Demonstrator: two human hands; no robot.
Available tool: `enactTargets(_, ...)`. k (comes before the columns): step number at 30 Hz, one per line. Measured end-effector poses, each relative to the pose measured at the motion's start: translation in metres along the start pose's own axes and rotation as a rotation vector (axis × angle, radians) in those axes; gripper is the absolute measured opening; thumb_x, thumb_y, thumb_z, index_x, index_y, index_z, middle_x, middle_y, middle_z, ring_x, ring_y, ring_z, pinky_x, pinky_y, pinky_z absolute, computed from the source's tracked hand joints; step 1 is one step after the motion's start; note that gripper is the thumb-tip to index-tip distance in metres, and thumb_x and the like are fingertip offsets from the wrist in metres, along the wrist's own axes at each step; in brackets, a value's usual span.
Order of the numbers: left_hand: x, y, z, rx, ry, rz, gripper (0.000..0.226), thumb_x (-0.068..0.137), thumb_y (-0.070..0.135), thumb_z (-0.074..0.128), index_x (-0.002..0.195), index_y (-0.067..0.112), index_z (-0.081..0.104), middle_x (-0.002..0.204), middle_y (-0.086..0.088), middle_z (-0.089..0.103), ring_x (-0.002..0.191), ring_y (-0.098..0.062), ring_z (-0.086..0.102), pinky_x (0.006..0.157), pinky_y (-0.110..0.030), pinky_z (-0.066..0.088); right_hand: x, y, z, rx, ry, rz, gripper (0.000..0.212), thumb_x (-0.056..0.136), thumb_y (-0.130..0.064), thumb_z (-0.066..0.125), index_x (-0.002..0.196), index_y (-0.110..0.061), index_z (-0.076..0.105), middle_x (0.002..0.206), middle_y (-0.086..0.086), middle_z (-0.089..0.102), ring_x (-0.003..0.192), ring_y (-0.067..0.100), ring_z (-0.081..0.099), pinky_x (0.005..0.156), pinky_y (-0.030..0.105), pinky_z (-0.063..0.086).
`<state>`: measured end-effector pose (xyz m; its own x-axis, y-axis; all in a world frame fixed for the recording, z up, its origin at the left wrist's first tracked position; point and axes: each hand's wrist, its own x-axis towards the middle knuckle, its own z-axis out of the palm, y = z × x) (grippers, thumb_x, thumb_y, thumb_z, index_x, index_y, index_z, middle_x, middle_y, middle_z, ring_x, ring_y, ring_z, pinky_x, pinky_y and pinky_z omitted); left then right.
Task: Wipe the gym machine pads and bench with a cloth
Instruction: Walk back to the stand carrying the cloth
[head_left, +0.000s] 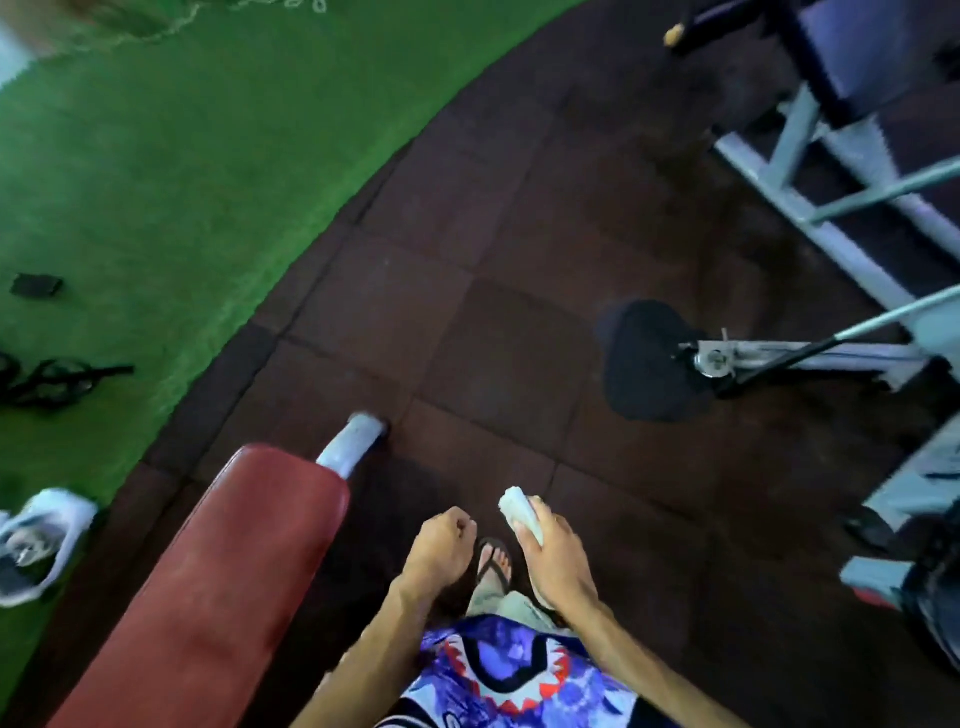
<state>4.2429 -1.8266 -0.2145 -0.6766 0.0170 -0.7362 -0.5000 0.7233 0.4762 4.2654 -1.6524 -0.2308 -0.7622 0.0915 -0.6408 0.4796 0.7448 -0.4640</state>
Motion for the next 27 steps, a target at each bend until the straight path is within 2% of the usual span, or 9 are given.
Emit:
enactTargets(6, 0.075, 0.096, -0.043, 0.081, 0.002, 0.061, 0.025, 0.097, 0.026, 0.048, 0.104, 0.011, 0.067, 0.105, -0.014, 0.073, 0.105, -0.032, 0.065, 0.091, -0.036, 0.049, 0.083, -0.021, -0.074, 0.097, 0.069, 0.036, 0.046, 0.101, -0.042, 0.045, 0.145, -0.029, 0.042, 0.137, 0.008, 0.059, 0.121, 0.032, 0.057, 0.102, 0.039, 0.044)
enactTargets(11, 0.164, 0.169, -0.088, 0.161, -0.027, 0.127, 0.034, 0.095, 0.031, 0.043, 0.104, 0.006, 0.065, 0.111, -0.016, 0.071, 0.105, -0.032, 0.066, 0.093, -0.038, 0.05, 0.167, -0.059, -0.143, 0.131, 0.117, 0.019, 0.045, 0.101, -0.039, 0.048, 0.145, -0.027, 0.044, 0.131, 0.009, 0.061, 0.119, 0.031, 0.059, 0.101, 0.038, 0.044)
enactTargets(15, 0.241, 0.236, -0.139, 0.172, -0.064, 0.145, 0.028, 0.097, 0.029, 0.046, 0.109, 0.013, 0.065, 0.114, -0.015, 0.069, 0.113, -0.033, 0.062, 0.102, -0.041, 0.048, 0.246, -0.1, -0.203, 0.17, 0.132, 0.022, 0.044, 0.102, -0.039, 0.047, 0.145, -0.029, 0.043, 0.134, 0.005, 0.06, 0.12, 0.023, 0.058, 0.1, 0.032, 0.043)
enactTargets(19, 0.305, 0.314, -0.2, 0.157, -0.091, 0.191, 0.024, 0.095, 0.024, 0.048, 0.1, 0.011, 0.067, 0.1, -0.012, 0.074, 0.097, -0.031, 0.069, 0.088, -0.037, 0.054, 0.324, -0.153, -0.269, 0.189, 0.18, 0.022, 0.045, 0.103, -0.038, 0.046, 0.146, -0.028, 0.042, 0.133, 0.005, 0.061, 0.12, 0.023, 0.059, 0.099, 0.032, 0.043)
enactTargets(23, 0.37, 0.386, -0.255, 0.173, -0.091, 0.227, 0.024, 0.096, 0.022, 0.049, 0.1, 0.007, 0.068, 0.099, -0.013, 0.074, 0.097, -0.031, 0.068, 0.087, -0.036, 0.052, 0.404, -0.198, -0.33, 0.236, 0.217, 0.023, 0.043, 0.102, -0.044, 0.042, 0.144, -0.033, 0.043, 0.131, 0.002, 0.061, 0.117, 0.019, 0.059, 0.096, 0.029, 0.043)
enactTargets(27, 0.457, 0.47, -0.302, 0.181, -0.094, 0.251, 0.024, 0.096, 0.023, 0.051, 0.099, 0.006, 0.067, 0.1, -0.013, 0.073, 0.097, -0.032, 0.067, 0.088, -0.038, 0.053, 0.507, -0.229, -0.393, 0.272, 0.242, 0.026, 0.045, 0.102, -0.045, 0.042, 0.144, -0.029, 0.044, 0.132, 0.002, 0.062, 0.118, 0.019, 0.06, 0.097, 0.031, 0.045)
